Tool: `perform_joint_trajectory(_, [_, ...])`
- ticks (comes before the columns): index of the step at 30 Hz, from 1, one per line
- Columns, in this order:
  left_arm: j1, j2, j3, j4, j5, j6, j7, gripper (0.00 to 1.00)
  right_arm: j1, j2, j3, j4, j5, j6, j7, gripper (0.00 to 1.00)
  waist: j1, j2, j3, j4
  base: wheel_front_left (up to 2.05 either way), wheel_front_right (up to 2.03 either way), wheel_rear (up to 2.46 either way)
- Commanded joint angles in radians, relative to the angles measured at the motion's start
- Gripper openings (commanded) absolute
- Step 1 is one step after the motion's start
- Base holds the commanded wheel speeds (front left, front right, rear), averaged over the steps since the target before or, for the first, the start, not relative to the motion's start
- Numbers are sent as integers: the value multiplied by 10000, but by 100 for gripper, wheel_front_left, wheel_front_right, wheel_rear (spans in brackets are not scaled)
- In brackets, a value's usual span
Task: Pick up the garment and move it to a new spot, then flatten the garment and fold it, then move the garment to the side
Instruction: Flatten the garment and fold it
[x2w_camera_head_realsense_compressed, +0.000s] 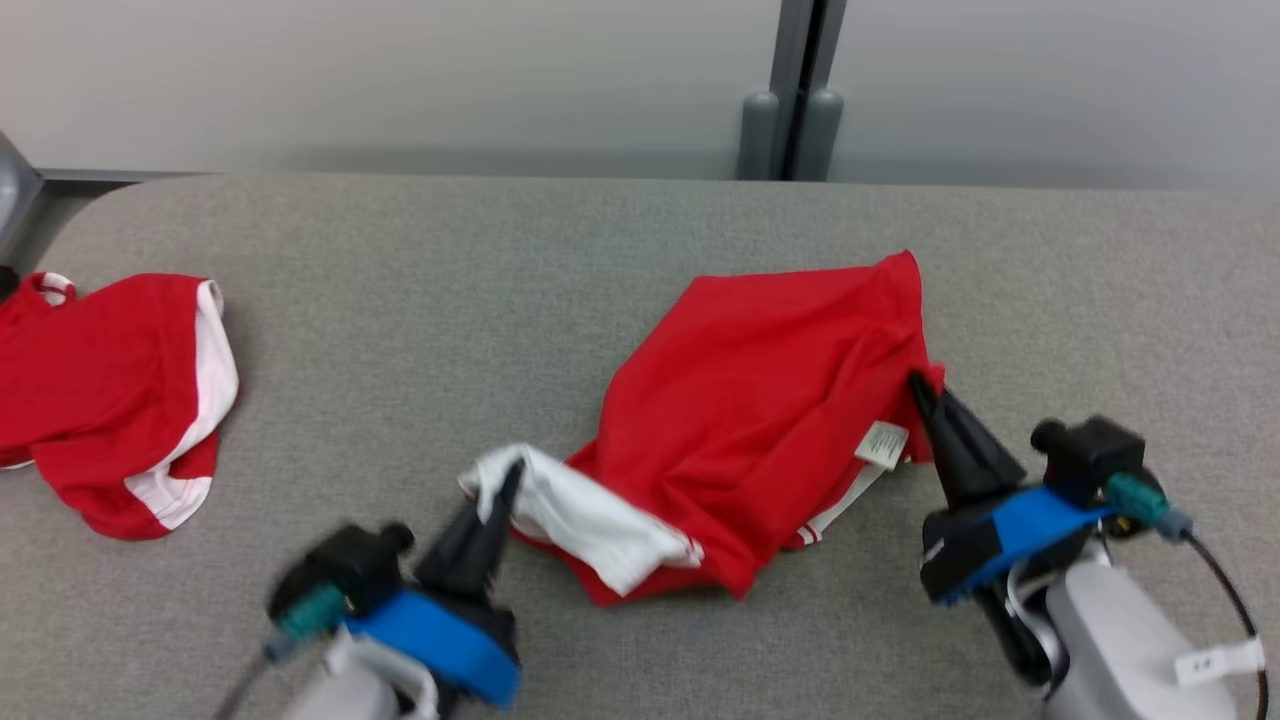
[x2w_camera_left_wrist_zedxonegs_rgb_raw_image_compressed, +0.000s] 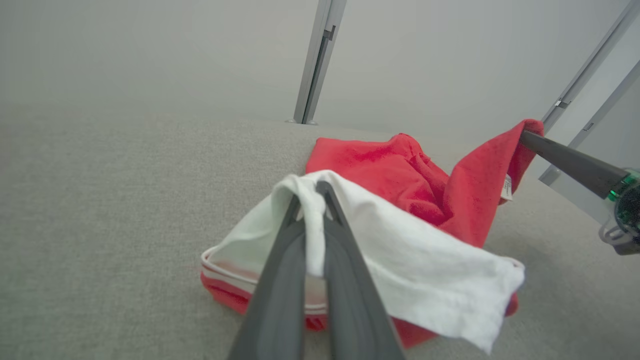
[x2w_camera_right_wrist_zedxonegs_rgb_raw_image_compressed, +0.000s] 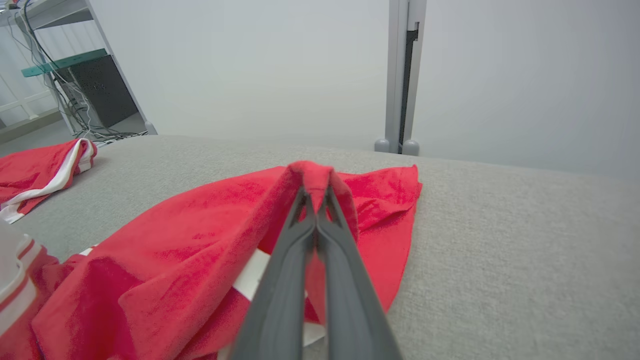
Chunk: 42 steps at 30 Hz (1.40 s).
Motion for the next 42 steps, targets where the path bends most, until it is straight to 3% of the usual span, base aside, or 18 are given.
perform_joint_trajectory(1, [-885, 501, 175, -240, 246, -4, -46, 0, -643, -167, 106, -168, 98, 6, -37, 0, 0, -1, 169, -46, 0, 0, 0])
perform_joint_trajectory(6, [-3409, 1087, 769, -32, -517, -5, 221, 0, -2692, -605, 700, 91, 251, 4, -37, 0, 0, -1, 863, -220, 0, 0, 0])
perform_joint_trajectory(8, [-4718, 1549, 770, 364, -470, -5, 495, 0, -3915, -582, 955, 423, 557, 6, 45, 0, 0, -1, 1248, -381, 0, 0, 0])
perform_joint_trajectory(13, [-8264, 2094, 889, 1408, -884, -5, 1273, 0, -7230, -492, 1510, 1631, 1379, 4, 379, 0, 0, -1, 2276, -827, 0, 0, 0])
perform_joint_trajectory(17, [-10963, 2131, 1002, 2641, -1304, -3, 1626, 0, -9665, -311, 1364, 2783, 2383, 6, 603, 0, 0, -1, 2806, -1056, 0, 0, 0])
perform_joint_trajectory(21, [-13336, 1943, 980, 3649, -1361, -5, 1521, 0, -11665, -474, 1610, 3692, 2675, 6, 552, 0, 0, -1, 3047, -1178, 0, 0, 0])
perform_joint_trajectory(26, [-15025, 1612, 505, 4534, -1474, -5, 1156, 0, -13159, -869, 2056, 4668, 2715, 4, 349, 0, 0, -1, 3131, -1150, 0, 0, 0])
perform_joint_trajectory(34, [-14616, 1364, -680, 5415, -2283, -2, 461, 0, -12701, -1056, 3200, 5192, 3554, 6, 156, 0, 0, -1, 3164, -964, 0, 0, 0])
perform_joint_trajectory(37, [-13569, 1342, -999, 5571, -2441, -4, 116, 0, -11933, -1005, 3336, 4953, 4276, 6, 25, 0, 0, -1, 3012, -992, 0, 0, 0])
perform_joint_trajectory(42, [-11740, 1309, -708, 5156, -2746, -4, -46, 0, -10270, -1064, 3873, 4363, 4767, 6, -33, 0, 0, -1, 2731, -1009, 0, 0, 0])
